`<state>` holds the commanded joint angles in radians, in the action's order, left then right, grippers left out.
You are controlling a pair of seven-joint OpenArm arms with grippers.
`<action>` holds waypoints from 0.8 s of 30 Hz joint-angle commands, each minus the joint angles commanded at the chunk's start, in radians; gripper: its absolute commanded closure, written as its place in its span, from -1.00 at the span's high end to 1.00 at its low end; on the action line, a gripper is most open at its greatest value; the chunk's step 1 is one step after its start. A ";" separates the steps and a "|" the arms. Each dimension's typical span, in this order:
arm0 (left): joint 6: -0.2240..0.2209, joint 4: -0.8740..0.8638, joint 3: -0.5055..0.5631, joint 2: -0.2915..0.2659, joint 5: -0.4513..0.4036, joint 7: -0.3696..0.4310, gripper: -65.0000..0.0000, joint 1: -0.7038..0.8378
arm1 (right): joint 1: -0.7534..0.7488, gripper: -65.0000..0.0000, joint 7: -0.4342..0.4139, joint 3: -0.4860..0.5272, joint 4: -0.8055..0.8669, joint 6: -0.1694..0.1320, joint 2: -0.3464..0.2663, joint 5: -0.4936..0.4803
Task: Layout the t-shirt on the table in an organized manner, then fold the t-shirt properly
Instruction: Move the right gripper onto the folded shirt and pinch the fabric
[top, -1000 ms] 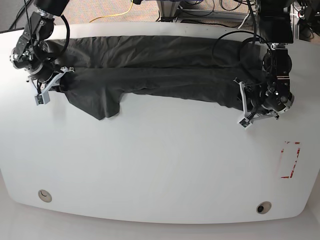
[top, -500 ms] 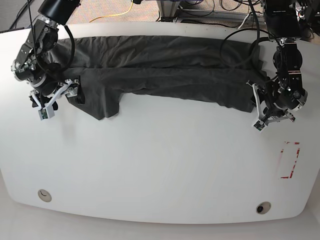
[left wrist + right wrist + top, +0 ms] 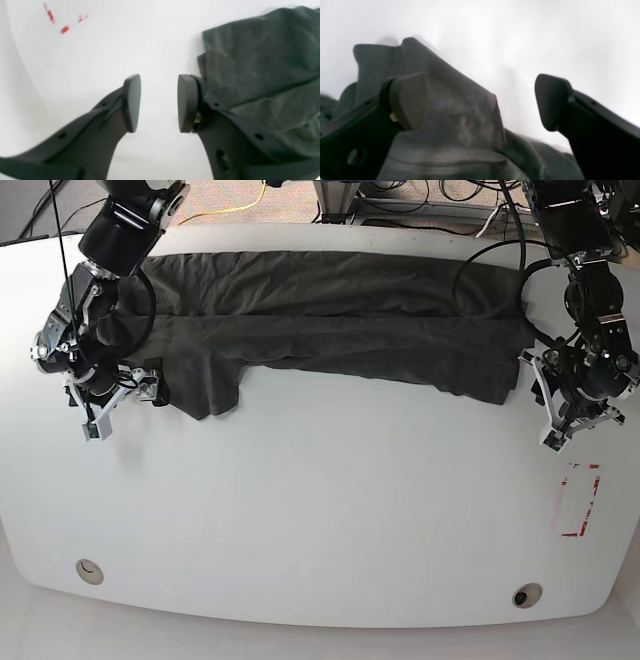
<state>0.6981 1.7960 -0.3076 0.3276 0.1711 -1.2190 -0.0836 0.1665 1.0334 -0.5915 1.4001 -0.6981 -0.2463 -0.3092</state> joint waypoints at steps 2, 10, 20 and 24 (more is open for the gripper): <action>0.000 0.000 -0.011 0.000 0.000 0.000 -0.33 0.000 | -0.006 1.00 -0.006 0.040 -0.003 0.000 0.000 0.000; 0.000 0.000 -0.026 0.000 0.000 0.000 -0.33 0.000 | -0.046 1.00 -0.055 0.121 -0.003 0.000 0.041 0.000; 0.000 0.000 -0.025 0.000 0.000 0.000 -0.33 0.000 | -0.048 0.19 -0.057 0.123 -0.003 0.000 0.075 0.005; 0.000 0.000 -0.025 -0.002 0.000 0.000 -0.33 0.000 | -0.041 -0.59 -0.057 0.123 -0.003 0.000 0.075 0.005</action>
<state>0.6981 1.7960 -0.3322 0.3261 0.1711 -1.2190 -0.0836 0.1250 0.9766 -0.4687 1.3970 -0.6981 -0.1711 -0.3046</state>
